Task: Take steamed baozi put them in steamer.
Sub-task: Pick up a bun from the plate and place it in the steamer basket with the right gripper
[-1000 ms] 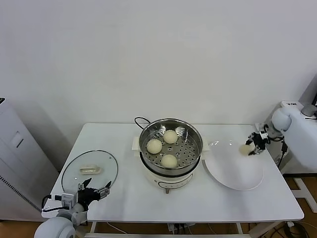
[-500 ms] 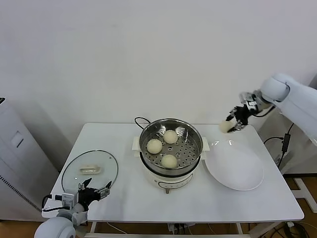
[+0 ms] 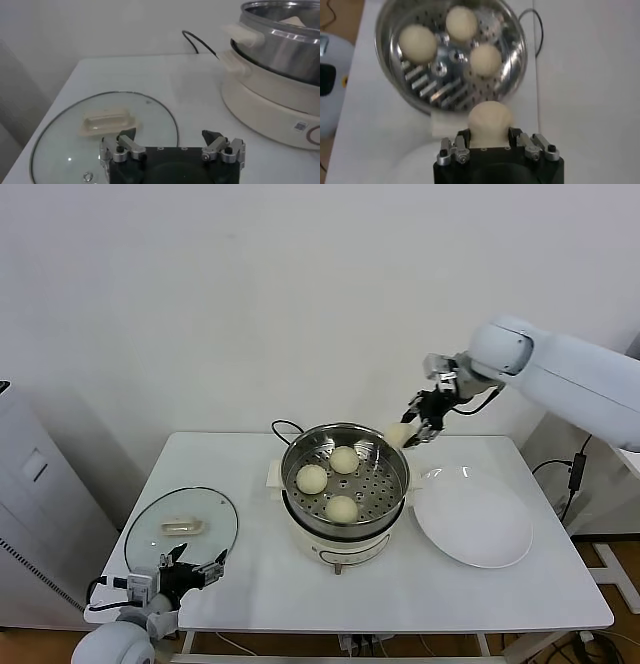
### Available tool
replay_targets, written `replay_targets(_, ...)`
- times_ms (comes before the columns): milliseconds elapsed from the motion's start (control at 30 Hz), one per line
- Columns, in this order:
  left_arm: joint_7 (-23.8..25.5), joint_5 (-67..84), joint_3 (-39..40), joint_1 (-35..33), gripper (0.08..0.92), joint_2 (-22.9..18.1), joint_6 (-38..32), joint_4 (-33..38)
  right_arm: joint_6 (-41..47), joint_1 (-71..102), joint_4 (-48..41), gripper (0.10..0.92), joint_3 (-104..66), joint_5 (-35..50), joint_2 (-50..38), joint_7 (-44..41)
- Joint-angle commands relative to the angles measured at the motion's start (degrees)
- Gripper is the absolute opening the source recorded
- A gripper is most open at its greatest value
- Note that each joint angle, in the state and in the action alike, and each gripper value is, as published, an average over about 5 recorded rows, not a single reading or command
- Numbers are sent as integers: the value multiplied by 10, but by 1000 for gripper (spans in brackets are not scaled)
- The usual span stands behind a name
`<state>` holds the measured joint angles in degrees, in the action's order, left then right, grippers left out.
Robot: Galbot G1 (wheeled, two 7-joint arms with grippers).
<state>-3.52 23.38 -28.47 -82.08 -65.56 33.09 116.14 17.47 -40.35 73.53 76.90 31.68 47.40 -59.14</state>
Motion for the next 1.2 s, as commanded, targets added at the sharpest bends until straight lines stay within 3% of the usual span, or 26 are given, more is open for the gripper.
replay_targets(33,0,0,-2,-1,823,0,-1,0,64,-2,40,484,38,62,35,61)
replay_targets(933,0,1,-3,3,823,-3,-1,-4,99,71,45,489,42,19,43,105)
replay_targets(1200,0,1,-3,3,823,-4,-2,-4,105,82,40,615,30,21,43,115)
